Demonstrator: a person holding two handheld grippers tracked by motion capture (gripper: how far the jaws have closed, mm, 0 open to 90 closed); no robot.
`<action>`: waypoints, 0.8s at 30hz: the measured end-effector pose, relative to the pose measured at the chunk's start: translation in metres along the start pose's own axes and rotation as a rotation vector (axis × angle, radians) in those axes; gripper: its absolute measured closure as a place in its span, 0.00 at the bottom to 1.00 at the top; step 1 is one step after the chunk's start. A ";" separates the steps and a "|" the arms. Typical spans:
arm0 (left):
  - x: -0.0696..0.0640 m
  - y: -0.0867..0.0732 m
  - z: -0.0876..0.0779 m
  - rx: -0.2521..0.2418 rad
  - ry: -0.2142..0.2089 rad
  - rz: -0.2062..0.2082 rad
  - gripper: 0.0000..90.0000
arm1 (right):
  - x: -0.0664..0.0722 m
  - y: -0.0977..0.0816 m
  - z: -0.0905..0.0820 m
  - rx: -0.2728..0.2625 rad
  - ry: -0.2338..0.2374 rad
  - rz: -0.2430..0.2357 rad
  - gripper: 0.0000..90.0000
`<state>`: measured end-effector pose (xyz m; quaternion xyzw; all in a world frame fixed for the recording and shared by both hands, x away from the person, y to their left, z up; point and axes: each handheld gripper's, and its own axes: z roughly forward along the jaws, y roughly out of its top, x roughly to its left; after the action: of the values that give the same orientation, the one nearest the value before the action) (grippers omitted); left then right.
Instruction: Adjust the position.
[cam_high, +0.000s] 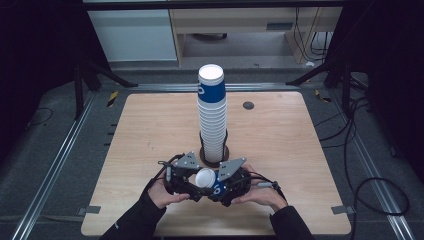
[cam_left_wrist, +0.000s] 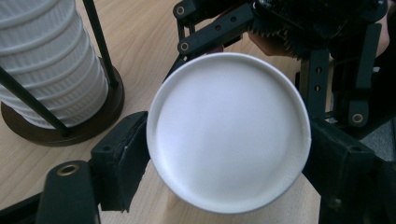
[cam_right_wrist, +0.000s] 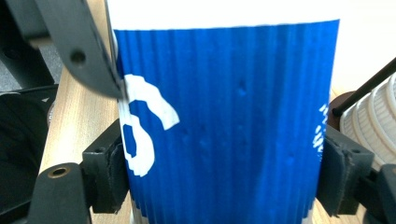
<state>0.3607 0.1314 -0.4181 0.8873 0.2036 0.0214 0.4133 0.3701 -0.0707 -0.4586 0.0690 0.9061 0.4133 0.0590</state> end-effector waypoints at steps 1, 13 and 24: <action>0.000 0.000 0.000 0.001 -0.001 0.000 0.24 | 0.000 0.000 0.000 -0.002 -0.001 -0.001 0.23; 0.000 -0.002 0.005 0.026 -0.017 -0.003 0.28 | 0.001 0.002 0.003 0.009 0.004 0.001 0.22; 0.000 -0.001 0.001 0.013 -0.004 0.003 0.28 | -0.001 0.003 0.003 0.001 0.001 0.030 0.16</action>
<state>0.3607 0.1319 -0.4195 0.8903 0.2015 0.0191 0.4080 0.3716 -0.0673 -0.4583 0.0824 0.9051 0.4138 0.0525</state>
